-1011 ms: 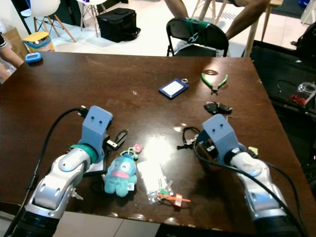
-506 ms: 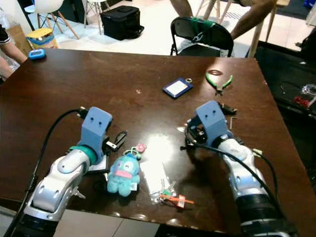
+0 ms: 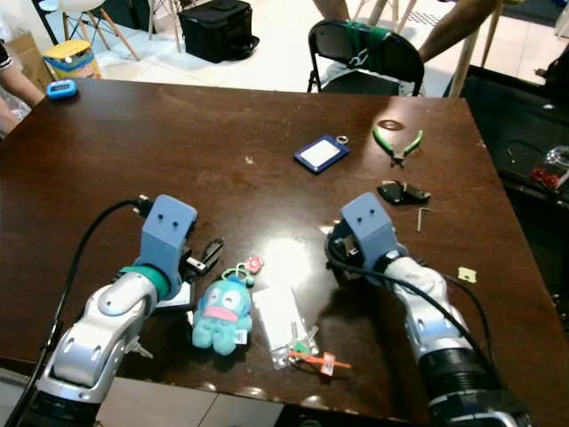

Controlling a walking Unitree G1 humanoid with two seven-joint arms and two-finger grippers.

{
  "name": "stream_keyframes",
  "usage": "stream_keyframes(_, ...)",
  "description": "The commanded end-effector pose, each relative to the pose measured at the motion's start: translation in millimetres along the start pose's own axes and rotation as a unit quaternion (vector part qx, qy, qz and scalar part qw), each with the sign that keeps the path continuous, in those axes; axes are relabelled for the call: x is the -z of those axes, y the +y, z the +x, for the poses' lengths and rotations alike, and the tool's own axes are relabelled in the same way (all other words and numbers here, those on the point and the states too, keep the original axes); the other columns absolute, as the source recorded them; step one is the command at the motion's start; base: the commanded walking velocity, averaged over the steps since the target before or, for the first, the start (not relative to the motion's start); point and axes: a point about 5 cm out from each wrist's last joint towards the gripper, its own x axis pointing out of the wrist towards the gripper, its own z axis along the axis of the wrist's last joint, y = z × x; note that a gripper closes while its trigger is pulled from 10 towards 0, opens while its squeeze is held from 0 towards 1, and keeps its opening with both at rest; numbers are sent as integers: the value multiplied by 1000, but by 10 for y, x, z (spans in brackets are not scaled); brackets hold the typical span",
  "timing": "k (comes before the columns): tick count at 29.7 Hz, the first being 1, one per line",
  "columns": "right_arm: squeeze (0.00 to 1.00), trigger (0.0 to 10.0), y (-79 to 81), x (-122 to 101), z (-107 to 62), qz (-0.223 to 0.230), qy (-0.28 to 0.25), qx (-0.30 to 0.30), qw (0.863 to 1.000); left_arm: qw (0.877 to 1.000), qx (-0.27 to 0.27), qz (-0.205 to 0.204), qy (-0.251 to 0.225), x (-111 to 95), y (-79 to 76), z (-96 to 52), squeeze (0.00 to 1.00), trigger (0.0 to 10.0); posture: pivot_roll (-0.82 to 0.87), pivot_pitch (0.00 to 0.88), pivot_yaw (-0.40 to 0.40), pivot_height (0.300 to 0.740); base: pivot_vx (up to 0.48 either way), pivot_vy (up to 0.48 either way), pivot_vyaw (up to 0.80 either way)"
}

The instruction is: Hang keys on a hook

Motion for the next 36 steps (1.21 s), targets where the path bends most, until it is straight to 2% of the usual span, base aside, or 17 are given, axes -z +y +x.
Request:
stream_keyframes(1,0,10000,-41,51,-45,32,-7,9,999,1000,-4,-2,15,64,10,-23,0,10000,-91,166,138,740,0,0,0)
stream_keyframes(2,0,10000,-41,51,-45,32,-7,9,999,1000,-4,-2,15,64,10,-23,0,10000,-91,166,138,740,0,0,0)
stream_keyframes(3,0,10000,-109,6,-66,70,-28,24,997,1000,-3,-2,15,59,6,-17,0,10000,-96,165,142,740,0,0,0)
stream_keyframes(5,0,10000,-109,6,-66,70,-28,24,997,1000,-3,-2,15,59,6,-17,0,10000,-96,165,142,740,0,0,0)
stream_keyframes(6,0,10000,-192,-59,-93,128,-58,41,989,1000,-2,-2,14,56,3,-11,0,10000,-99,164,143,740,0,0,0)
stream_keyframes(8,0,10000,-192,-59,-93,128,-58,41,989,1000,-2,-2,14,56,3,-11,0,10000,-99,164,143,740,0,0,0)
stream_keyframes(9,0,10000,-253,-118,-122,186,-84,48,978,1000,-2,-3,14,52,2,-7,0,10000,-100,163,145,740,0,0,0)
stream_keyframes(11,0,10000,-238,-108,-154,199,-81,34,976,1000,-1,-3,14,50,2,-4,0,10000,-104,162,147,740,0,0,0)
stream_keyframes(16,0,10000,-187,-50,-169,189,-60,13,980,1000,0,-3,15,49,0,-2,0,10000,-106,163,147,740,0,0,0)
stream_keyframes(17,0,10000,-115,28,-173,178,-30,-14,983,1000,1,-3,15,47,-4,0,0,10000,-104,164,147,740,0,0,0)
stream_keyframes(18,0,10000,-115,28,-173,178,-30,-14,983,1000,1,-3,15,47,-4,0,0,10000,-104,164,147,740,0,0,0)
stream_keyframes(20,0,10000,-13,127,-169,163,8,-56,985,1000,1,-4,15,44,-7,1,0,10000,-103,164,144,740,0,0,0)
stream_keyframes(21,0,10000,-13,127,-169,163,8,-56,985,1000,1,-4,15,44,-7,1,0,10000,-103,164,144,740,0,0,0)
stream_keyframes(23,0,10000,15,191,-188,136,31,-77,987,1000,0,-4,15,47,-3,-6,0,10000,-103,164,143,740,0,0,0)
stream_keyframes(29,0,10000,-10,210,-253,127,37,-87,987,1000,-1,-5,16,51,0,-10,0,10000,-111,166,141,740,0,0,0)
stream_keyframes(36,0,10000,-187,133,-366,156,7,-56,986,1000,3,-8,15,45,-32,8,0,10000,-122,167,147,740,0,0,0)
